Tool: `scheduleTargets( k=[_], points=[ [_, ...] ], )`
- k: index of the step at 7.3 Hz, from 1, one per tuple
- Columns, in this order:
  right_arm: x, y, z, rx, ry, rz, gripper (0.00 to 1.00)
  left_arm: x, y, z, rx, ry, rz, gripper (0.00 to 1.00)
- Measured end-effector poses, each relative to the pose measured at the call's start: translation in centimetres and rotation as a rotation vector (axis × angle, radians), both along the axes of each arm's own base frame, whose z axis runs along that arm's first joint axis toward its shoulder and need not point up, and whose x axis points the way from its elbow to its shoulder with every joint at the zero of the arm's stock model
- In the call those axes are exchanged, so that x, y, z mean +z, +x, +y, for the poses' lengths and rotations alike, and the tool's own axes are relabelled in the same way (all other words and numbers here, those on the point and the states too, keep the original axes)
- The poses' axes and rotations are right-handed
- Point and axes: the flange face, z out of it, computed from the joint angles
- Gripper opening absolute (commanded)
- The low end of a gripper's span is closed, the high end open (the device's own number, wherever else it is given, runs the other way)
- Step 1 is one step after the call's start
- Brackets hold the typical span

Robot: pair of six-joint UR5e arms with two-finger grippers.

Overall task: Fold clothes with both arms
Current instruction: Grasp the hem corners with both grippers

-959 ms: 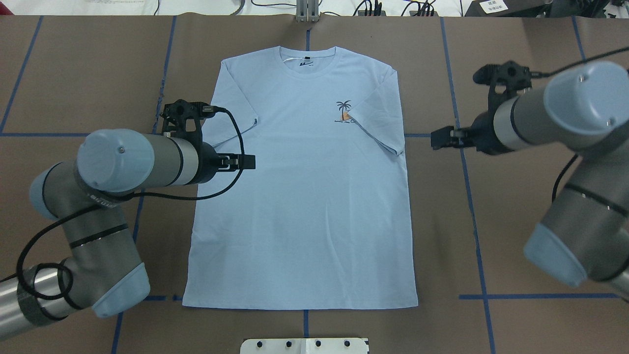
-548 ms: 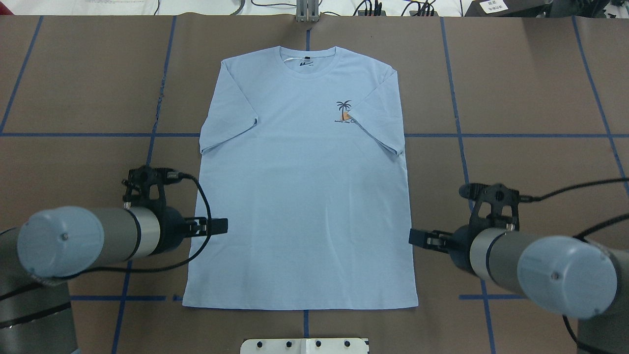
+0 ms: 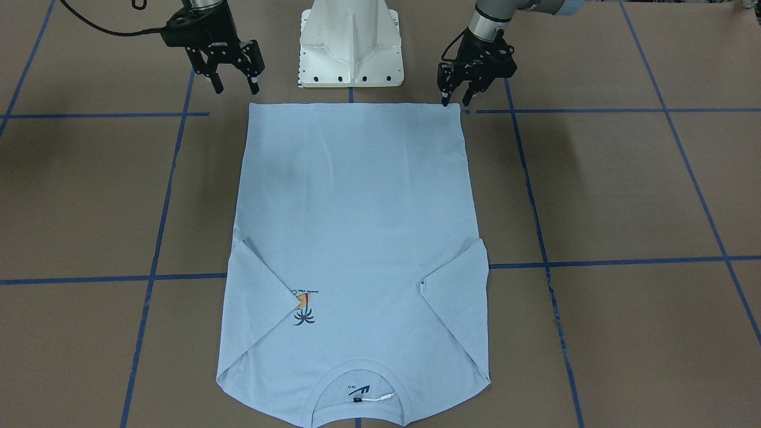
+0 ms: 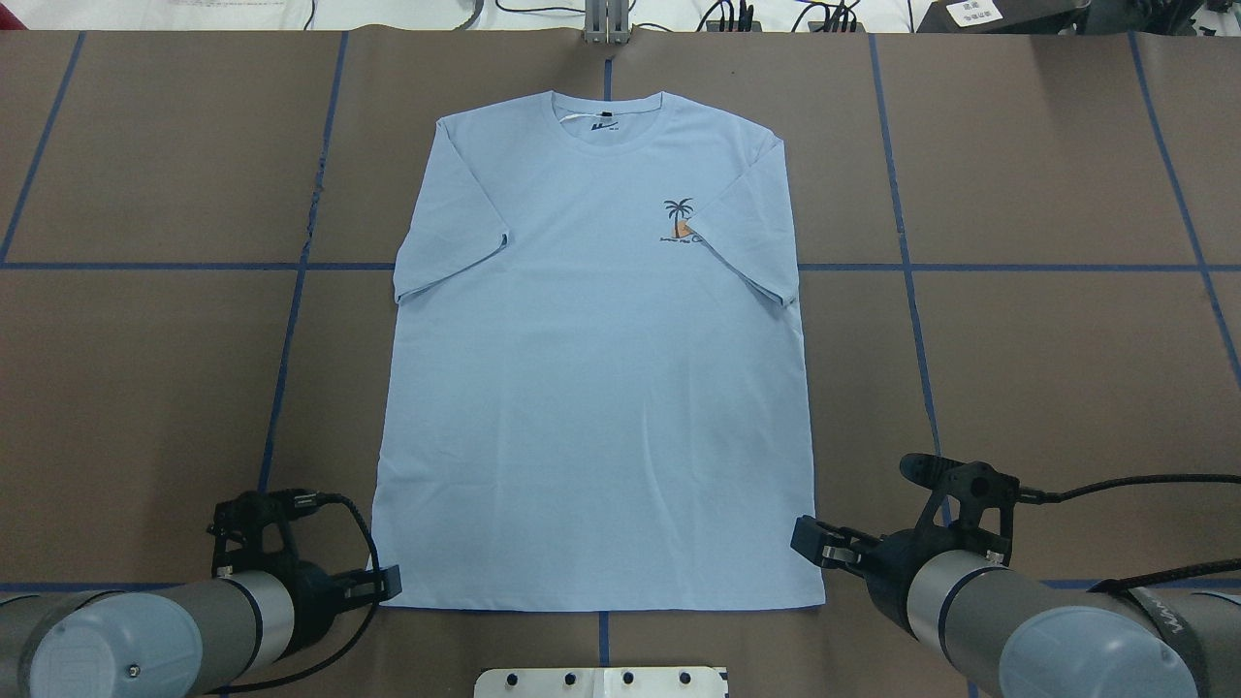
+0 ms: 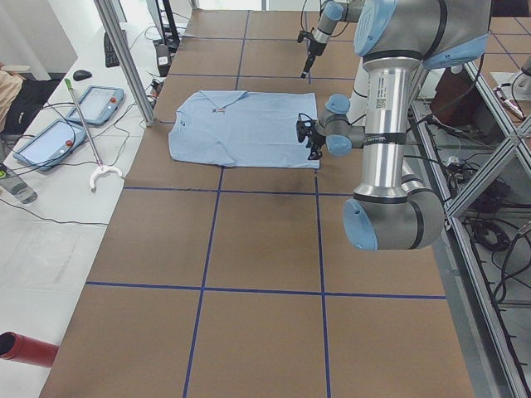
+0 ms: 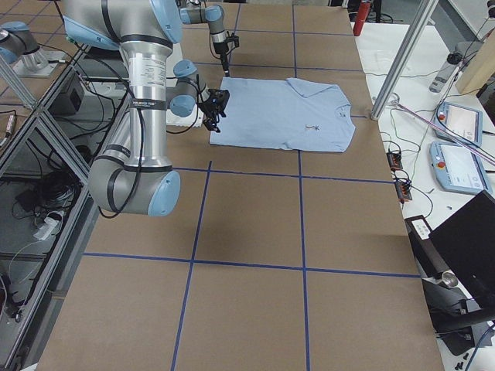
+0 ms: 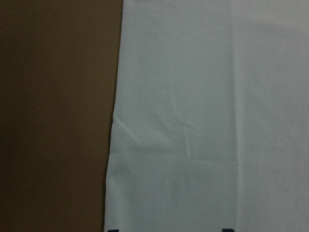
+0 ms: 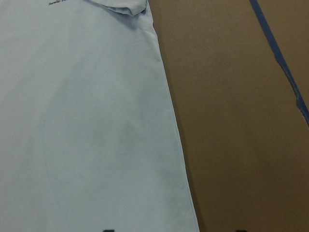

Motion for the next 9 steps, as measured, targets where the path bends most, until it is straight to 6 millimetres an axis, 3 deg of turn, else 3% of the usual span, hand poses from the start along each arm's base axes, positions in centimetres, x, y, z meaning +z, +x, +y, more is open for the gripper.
scheduleTargets(
  k=[2, 3, 9],
  points=[
    [0.02, -0.05, 0.05, 0.006, 0.002, 0.000, 0.90, 1.12, 0.80, 1.23, 0.007, -0.015, -0.024, 0.52],
    [0.00, -0.06, 0.04, 0.008, 0.003, 0.000, 0.90, 1.07, 0.95, 1.39, 0.009, -0.017, -0.023, 0.44],
    [-0.05, -0.17, 0.02, 0.009, 0.006, -0.001, 0.92, 0.91, 1.38, 1.44, 0.017, -0.005, -0.022, 0.46]
  ],
)
